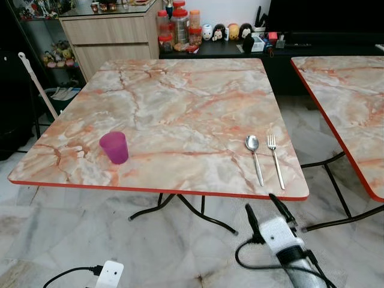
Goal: Setting the table
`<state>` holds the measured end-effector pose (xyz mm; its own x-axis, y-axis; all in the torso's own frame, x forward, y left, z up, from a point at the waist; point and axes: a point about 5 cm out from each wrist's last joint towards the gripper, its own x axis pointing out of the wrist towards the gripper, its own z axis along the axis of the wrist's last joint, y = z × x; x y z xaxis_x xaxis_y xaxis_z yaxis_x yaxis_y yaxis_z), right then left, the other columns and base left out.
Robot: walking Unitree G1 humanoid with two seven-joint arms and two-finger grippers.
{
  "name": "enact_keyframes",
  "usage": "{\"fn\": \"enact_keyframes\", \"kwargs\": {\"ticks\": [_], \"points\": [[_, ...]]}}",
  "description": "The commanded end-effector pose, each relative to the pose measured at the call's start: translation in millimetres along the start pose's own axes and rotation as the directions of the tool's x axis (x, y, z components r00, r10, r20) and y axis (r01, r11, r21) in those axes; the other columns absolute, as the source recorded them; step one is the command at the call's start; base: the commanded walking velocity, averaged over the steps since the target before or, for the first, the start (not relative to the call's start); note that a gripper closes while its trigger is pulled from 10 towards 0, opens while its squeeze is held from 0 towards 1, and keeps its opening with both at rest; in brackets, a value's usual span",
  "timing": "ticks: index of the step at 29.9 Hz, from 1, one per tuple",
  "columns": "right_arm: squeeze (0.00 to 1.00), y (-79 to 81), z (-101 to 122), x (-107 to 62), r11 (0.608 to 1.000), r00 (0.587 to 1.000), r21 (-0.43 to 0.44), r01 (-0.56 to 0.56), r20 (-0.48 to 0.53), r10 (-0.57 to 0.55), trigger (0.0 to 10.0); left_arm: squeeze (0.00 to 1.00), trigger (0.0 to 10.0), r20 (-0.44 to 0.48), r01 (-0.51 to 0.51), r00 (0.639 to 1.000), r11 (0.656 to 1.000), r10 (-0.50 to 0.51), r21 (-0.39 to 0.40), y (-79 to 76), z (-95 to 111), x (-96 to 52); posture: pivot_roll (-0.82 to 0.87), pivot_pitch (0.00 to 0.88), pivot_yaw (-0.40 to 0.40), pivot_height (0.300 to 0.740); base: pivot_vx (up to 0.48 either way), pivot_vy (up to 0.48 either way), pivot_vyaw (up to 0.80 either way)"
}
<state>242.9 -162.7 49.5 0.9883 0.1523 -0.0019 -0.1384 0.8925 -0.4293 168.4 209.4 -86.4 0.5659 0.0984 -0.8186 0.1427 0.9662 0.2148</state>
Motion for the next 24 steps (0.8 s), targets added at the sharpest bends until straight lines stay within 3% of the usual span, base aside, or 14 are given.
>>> {"fn": "enact_keyframes", "kwargs": {"ticks": [1, 4, 6, 12, 14, 15, 22, 24], "points": [[0.0, 1.4, 0, 7.1, 0.998, 0.999, 0.047, 0.035, -0.031, -0.034, 10.0, 0.0, 10.0, -0.003, -0.003, 1.0, 1.0, 0.003, -0.002, 0.6, -1, -0.1, -0.04, 0.0, 0.039, 0.727, 0.0, 0.0, 0.0], [0.0, 4.7, 6, 23.2, 0.986, 0.996, 0.144, 0.084, -0.052, -0.078, 10.0, 0.0, 10.0, 0.007, -0.005, 1.0, 1.0, 0.005, -0.011, -0.2, 2, 0.4, -0.04, 0.0, 0.038, 0.727, 0.0, 0.0, 0.0], [0.0, 6.6, 14, 45.8, 0.969, 0.989, 0.209, 0.134, -0.083, -0.119, 10.0, 0.0, 10.0, 0.015, -0.006, 1.0, 1.0, 0.007, -0.018, -0.3, 5, 1.1, -0.03, 0.0, 0.042, 0.727, 0.0, 0.0, 0.0], [0.0, 10.6, 26, 69.7, 0.955, 0.987, 0.258, 0.148, -0.101, -0.125, 10.0, 0.0, 10.0, 0.032, 0.008, 0.999, 1.0, -0.009, 0.009, -1.2, 12, 2.3, -0.04, 0.0, 0.054, 0.727, 0.0, 0.0, 0.0], [0.0, 12.8, 28, 73.4, 0.955, 0.987, 0.259, 0.143, -0.104, -0.12, 10.0, 0.0, 10.0, 0.039, 0.018, 0.999, 1.0, -0.019, 0.021, -1.7, 14, 2.6, -0.04, 0.0, 0.053, 0.727, 0.0, 0.0, 0.0], [0.0, 14.8, 30, 76.5, 0.942, 0.986, 0.302, 0.148, -0.114, -0.118, 10.0, 0.0, 10.0, 0.044, 0.022, 0.999, 0.999, -0.024, 0.047, -2.4, 17, 3.0, -0.03, 0.0, 0.05, 0.727, 0.0, 0.0, 0.0], [0.0, 28.2, 35, 84.6, 0.911, 0.991, 0.401, 0.096, -0.123, -0.05, 10.0, 0.0, 10.0, 0.048, 0.005, 0.999, 1.0, -0.006, 0.015, -1.5, 19, 3.4, -0.02, 0.0, 0.042, 0.727, 0.0, 0.0, 0.0], [0.0, 29.1, 36, 84.7, 0.918, 0.993, 0.388, 0.086, -0.112, -0.045, 10.0, 0.0, 10.0, 0.045, 0.005, 0.999, 1.0, -0.006, 0.012, -2.2, 17, 3.2, -0.02, 0.0, 0.04, 0.727, 0.0, 0.0, 0.0]]}}
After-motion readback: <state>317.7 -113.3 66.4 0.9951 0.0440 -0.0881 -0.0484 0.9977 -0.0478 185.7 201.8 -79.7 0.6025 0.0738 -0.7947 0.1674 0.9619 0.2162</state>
